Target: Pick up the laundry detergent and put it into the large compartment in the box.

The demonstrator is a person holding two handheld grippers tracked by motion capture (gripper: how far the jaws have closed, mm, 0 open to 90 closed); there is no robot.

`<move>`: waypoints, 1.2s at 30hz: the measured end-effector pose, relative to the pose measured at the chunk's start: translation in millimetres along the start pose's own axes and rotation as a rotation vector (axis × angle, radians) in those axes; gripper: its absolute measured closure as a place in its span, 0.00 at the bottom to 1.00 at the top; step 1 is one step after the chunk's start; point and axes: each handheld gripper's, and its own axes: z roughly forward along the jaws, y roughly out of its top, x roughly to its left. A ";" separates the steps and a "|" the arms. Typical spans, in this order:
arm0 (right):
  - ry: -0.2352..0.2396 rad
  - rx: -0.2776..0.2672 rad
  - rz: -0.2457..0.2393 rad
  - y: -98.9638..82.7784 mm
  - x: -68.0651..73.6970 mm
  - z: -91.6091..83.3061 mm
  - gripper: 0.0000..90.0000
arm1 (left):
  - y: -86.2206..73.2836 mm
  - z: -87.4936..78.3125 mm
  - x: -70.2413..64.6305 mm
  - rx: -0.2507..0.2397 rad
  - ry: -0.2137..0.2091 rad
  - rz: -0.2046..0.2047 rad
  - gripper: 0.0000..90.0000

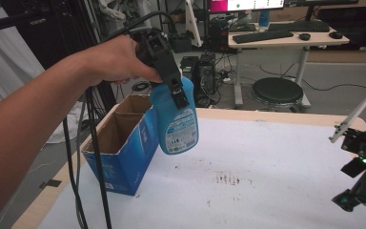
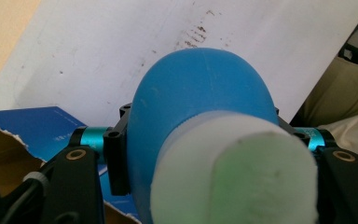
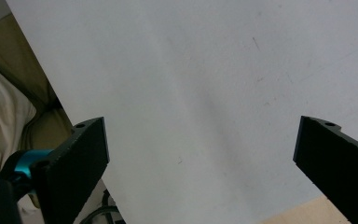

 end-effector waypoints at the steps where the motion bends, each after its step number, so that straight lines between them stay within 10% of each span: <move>1: 0.000 -0.003 0.000 -0.2 -0.5 0.2 0.03 | -1.3 -2.6 1.2 -0.001 -0.002 0.006 0.42; 20: 0.007 0.006 0.011 1.3 -2.5 1.3 0.03 | -42.1 -60.1 19.1 -0.043 0.053 0.138 0.42; 36: 0.002 0.011 0.041 1.3 -6.4 2.6 0.03 | -80.2 -82.7 49.1 -0.033 0.092 0.118 0.42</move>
